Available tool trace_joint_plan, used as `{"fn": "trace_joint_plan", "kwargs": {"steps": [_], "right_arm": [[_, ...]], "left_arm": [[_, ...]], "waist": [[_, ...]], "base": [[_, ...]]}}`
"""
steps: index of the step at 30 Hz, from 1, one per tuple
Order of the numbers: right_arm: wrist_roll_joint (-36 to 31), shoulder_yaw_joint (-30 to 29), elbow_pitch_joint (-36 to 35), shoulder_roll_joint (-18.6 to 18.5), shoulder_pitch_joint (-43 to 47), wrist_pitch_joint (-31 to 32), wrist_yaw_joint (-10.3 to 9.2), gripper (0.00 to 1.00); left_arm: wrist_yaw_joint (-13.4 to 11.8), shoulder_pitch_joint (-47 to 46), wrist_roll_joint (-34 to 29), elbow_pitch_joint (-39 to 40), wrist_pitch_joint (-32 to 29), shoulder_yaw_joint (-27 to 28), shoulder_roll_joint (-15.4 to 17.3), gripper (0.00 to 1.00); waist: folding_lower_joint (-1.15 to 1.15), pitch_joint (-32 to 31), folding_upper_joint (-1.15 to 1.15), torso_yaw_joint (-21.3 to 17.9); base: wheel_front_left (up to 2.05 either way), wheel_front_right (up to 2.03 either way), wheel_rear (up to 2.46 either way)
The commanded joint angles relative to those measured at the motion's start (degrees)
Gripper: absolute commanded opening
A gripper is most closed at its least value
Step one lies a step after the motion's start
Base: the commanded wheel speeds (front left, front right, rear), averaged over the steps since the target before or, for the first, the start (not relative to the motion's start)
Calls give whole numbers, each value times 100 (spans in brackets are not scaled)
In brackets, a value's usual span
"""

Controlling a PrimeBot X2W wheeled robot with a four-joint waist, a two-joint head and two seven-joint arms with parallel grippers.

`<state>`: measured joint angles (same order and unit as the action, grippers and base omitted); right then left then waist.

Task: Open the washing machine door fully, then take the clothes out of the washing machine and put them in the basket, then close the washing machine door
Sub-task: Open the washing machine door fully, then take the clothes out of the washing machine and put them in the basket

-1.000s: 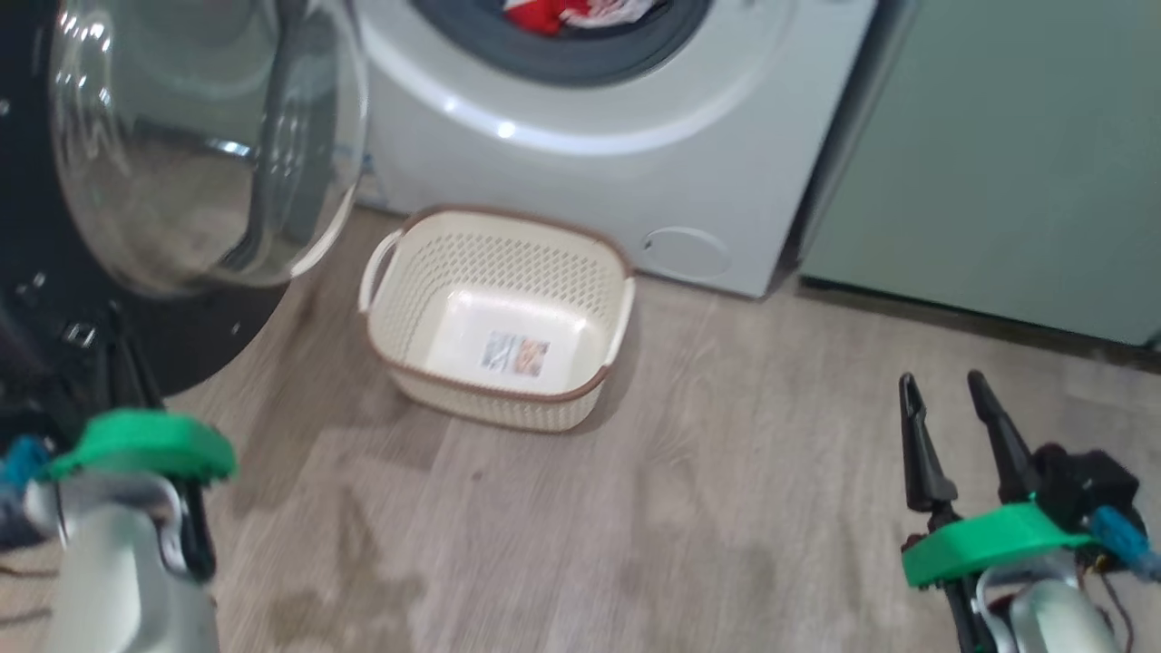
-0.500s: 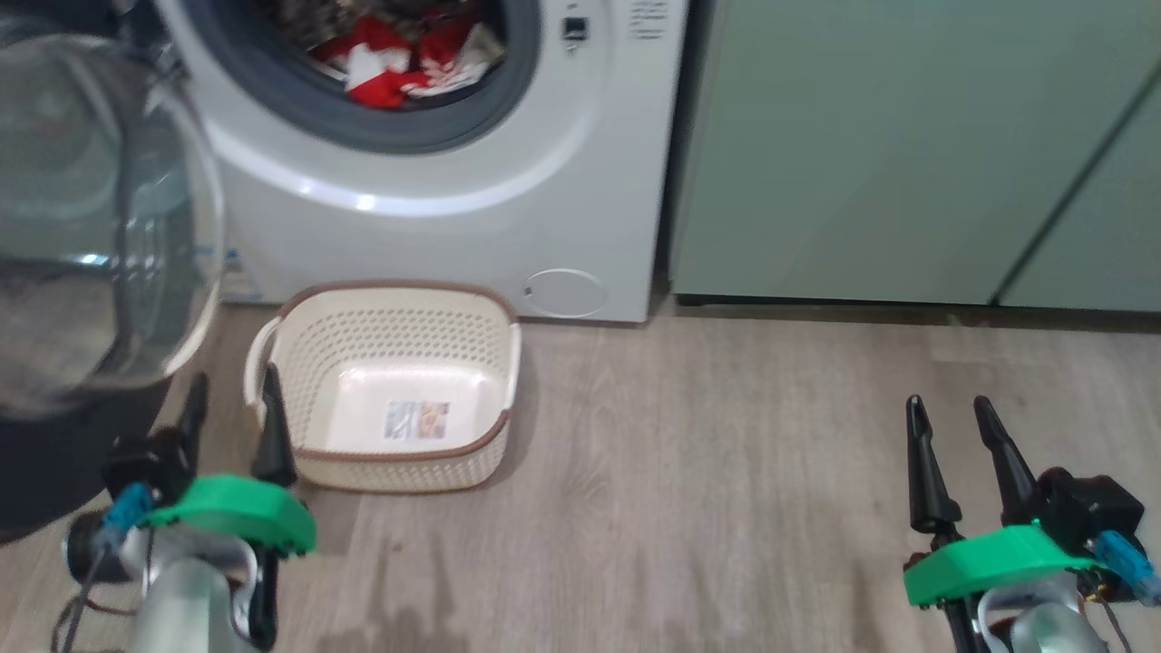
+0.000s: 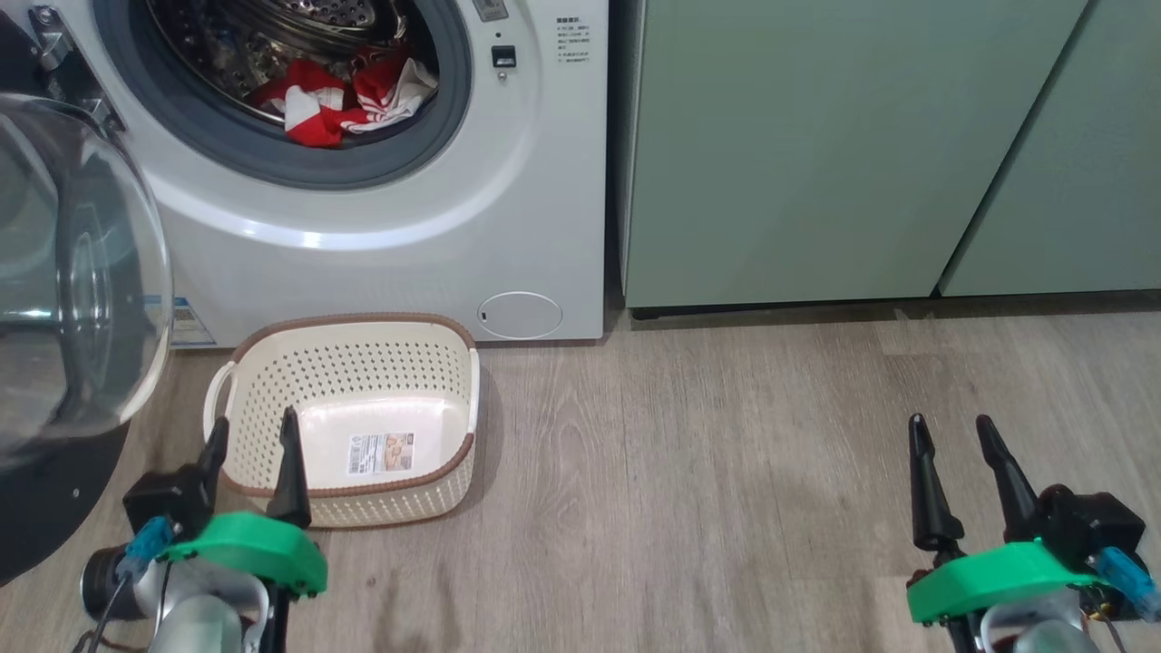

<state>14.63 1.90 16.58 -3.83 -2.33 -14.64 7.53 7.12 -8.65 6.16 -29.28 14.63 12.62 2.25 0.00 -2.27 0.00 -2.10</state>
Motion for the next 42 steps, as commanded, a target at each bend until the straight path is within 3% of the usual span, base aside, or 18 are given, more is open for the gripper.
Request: {"fn": "trace_joint_plan", "kwargs": {"steps": [1,24,42], "right_arm": [[-17,121,-203,-41,-116,-36,-4,100],[-9,129,-202,16,-133,-36,-4,100],[-3,162,-191,35,-192,-36,-4,100]], "left_arm": [[29,-206,-5,169,37,130,136,100],[36,-183,377,439,37,-307,330,100],[36,-295,605,299,37,-589,429,100]], "waist": [[0,-6,0,14],[0,18,0,140],[0,171,0,165]], "base": [[0,0,0],[5,-5,0],[174,-174,0]]}}
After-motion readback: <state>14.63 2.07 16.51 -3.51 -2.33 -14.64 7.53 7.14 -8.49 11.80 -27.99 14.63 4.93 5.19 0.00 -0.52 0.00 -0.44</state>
